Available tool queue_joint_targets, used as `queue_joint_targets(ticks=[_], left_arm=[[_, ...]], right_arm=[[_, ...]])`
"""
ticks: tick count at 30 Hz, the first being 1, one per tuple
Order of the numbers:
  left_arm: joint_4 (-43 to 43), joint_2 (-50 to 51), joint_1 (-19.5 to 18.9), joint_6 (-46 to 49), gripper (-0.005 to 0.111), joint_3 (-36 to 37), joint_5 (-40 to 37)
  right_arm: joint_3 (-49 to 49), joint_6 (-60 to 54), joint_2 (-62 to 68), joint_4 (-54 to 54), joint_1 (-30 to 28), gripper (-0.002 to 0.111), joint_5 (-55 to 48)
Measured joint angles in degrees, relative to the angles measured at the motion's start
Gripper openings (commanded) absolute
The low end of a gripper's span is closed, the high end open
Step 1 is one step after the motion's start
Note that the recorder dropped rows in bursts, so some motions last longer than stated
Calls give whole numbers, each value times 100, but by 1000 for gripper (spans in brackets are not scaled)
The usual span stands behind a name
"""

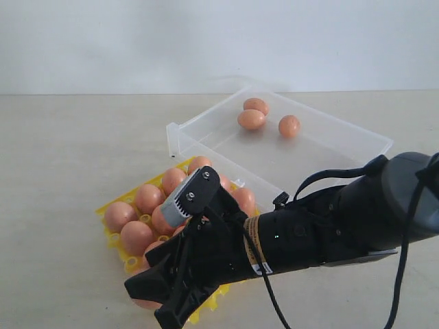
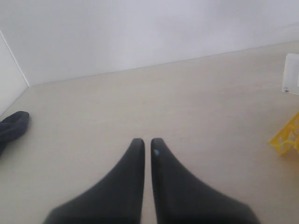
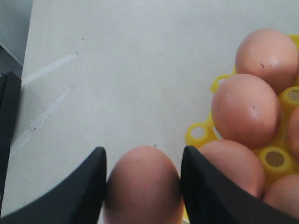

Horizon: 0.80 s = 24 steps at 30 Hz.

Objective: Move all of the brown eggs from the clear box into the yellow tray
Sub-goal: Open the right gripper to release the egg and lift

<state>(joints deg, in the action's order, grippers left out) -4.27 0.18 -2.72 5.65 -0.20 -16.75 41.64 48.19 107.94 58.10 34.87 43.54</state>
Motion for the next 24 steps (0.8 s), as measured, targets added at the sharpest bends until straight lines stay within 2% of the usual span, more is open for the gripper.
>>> queue_joint_targets(ticks=[15, 21, 24], left_arm=[[0, 0, 0, 0, 4, 0, 0], [0, 0, 0, 0, 4, 0, 0], [0, 0, 0, 0, 4, 0, 0]], right_arm=[[0, 41, -200, 69, 10, 42, -414], [0, 44, -708, 139, 10, 42, -1970], [0, 44, -835, 130, 9, 42, -2324]])
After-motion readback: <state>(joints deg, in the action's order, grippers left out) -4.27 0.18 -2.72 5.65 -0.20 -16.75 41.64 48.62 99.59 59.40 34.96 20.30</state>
